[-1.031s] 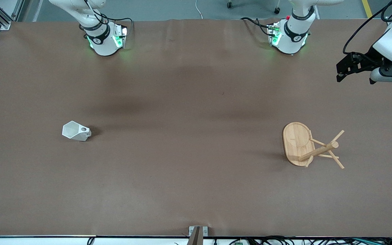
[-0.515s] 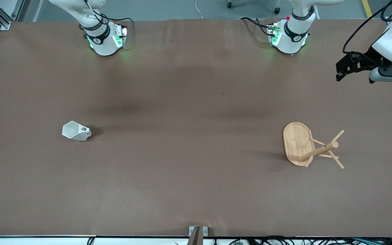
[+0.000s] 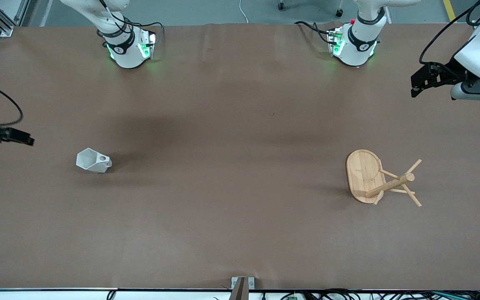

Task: Hang cup on rack
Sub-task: 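Reach the right gripper to the white cup and grasp it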

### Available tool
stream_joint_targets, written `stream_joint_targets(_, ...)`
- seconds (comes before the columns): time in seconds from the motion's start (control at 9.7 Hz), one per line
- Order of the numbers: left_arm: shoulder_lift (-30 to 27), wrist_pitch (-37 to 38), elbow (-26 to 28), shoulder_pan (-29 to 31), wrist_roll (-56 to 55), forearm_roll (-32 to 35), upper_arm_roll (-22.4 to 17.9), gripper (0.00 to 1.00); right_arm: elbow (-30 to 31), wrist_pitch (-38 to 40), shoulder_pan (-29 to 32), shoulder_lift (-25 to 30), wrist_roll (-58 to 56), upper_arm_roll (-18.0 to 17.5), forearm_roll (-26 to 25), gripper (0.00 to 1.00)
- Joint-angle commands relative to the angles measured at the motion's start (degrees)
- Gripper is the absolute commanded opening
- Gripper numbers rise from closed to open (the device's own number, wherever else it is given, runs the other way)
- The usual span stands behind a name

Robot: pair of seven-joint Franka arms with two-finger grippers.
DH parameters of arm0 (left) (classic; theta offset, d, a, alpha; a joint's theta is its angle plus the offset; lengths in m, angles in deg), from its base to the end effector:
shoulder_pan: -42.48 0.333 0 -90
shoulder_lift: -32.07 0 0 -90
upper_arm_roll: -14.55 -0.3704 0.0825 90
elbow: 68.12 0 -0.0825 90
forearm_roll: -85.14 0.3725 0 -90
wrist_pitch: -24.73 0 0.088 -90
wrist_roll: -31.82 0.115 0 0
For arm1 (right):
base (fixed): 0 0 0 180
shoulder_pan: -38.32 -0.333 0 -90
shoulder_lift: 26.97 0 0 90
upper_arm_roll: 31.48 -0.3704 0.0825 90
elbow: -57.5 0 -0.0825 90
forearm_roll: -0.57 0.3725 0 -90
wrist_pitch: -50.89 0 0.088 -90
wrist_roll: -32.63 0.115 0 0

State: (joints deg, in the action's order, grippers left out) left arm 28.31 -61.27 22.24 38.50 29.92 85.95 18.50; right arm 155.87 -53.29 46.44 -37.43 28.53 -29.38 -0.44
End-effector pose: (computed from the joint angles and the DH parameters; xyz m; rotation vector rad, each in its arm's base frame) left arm 0.5070 -0.0705 0.6965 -3.1179 0.1625 0.0140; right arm 0.5963 -0.1075 0.5185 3.1216 -0.1585 -0.1303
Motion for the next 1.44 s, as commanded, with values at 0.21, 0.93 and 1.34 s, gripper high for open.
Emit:
stream_joint_targets(0.21, 0.7, 7.9, -0.4, 1.2, 0.0, 0.1, -0.2, 1.0, 19.1, -25.7, 0.0, -0.7, -2.5, -0.7, -0.4, 1.0)
stream_joint_targets(0.93, 1.6, 10.8, -3.8, 2.6, 0.7, 0.4, -0.2, 1.0, 27.7, -41.8, 0.4, -7.0, -5.7, -0.9, 0.2, 0.88)
stream_joint_targets(1.34, 1.6, 10.5, -5.6, 2.2, 1.0, 0.2, 0.3, 1.0, 28.5, -40.9, 0.3, -7.0, -5.7, -0.9, 0.2, 0.62)
